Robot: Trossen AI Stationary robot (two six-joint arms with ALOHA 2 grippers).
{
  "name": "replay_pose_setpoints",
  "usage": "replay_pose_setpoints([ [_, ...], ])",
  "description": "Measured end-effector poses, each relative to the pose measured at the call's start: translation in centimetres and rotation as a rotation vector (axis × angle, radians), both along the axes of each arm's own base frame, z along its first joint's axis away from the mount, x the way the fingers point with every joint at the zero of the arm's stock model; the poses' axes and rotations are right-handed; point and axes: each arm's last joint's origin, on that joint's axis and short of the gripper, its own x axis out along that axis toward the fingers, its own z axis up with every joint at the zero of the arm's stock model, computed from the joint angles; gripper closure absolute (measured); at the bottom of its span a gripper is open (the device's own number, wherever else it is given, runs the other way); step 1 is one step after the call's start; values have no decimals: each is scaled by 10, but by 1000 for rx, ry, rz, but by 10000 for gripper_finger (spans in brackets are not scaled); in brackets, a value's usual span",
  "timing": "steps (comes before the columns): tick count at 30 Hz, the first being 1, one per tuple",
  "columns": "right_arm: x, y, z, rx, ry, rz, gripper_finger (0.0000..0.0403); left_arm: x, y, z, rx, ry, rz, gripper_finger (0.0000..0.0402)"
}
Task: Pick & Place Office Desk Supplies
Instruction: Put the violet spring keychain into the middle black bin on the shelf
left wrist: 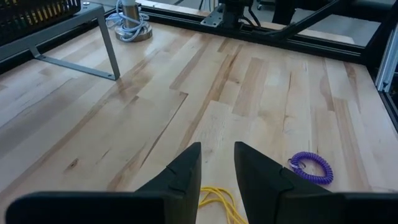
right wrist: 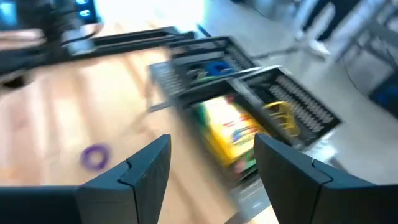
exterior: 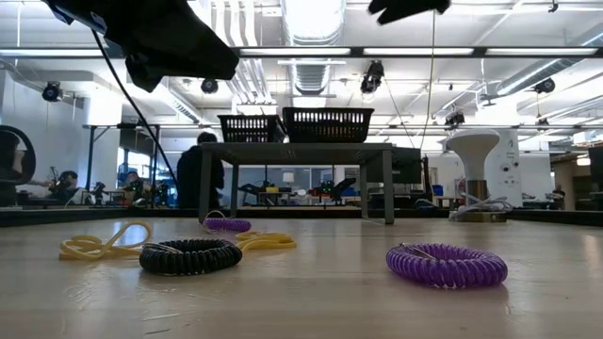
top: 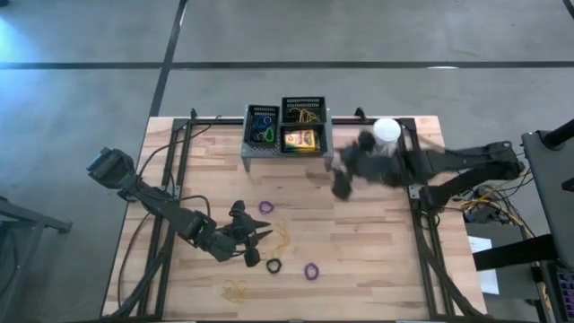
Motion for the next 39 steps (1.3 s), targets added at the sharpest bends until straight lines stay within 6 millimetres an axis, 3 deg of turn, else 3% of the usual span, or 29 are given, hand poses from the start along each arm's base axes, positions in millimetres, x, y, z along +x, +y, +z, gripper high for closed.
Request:
replay_pose_setpoints([
  [4, -12, 56, -37, -70, 5, 120, 181, 0, 0, 0, -9, -3, 5, 300],
  [9, -26, 113, -103, -77, -9, 336, 181, 0, -1, 1, -20, -12, 6, 300],
  [14, -31, 149, -166, 76, -22, 508, 181, 1, -2, 2, -32, -29, 3, 300],
  [18, -22, 169, -204, 137, -23, 521, 181, 1, -3, 4, -43, -46, 2, 300],
  [23, 2, 180, -230, 135, 23, 531, 181, 2, -3, 5, -57, -64, 2, 300],
  [31, 46, 172, -235, 220, 141, 693, 182, 2, -3, 5, -58, -65, 2, 299],
  [39, 57, 152, -239, 270, 322, 745, 198, 2, -3, 5, -76, -69, 11, 299],
])
